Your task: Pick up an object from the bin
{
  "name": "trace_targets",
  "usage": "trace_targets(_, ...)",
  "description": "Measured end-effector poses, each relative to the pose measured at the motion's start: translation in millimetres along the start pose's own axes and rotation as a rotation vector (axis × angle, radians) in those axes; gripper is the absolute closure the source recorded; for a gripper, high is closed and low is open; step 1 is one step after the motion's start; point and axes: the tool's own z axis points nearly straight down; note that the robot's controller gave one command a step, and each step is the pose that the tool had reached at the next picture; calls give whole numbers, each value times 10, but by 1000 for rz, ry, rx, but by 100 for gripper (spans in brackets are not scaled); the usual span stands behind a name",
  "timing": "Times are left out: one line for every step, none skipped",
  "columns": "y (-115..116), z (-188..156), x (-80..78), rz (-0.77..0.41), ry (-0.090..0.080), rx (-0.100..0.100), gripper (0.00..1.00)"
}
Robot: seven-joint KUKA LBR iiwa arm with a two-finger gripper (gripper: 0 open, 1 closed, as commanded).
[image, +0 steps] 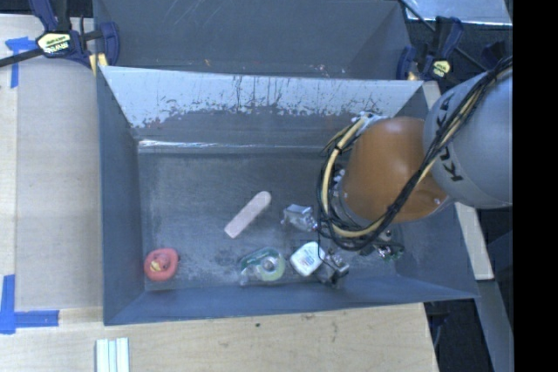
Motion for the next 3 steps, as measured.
trace_targets(66,-5,-38,-521,4,-12,100)
trace_targets(66,-5,-38,-520,4,-12,100)
trace_targets(69,-23,-33,-519,6,-13,100)
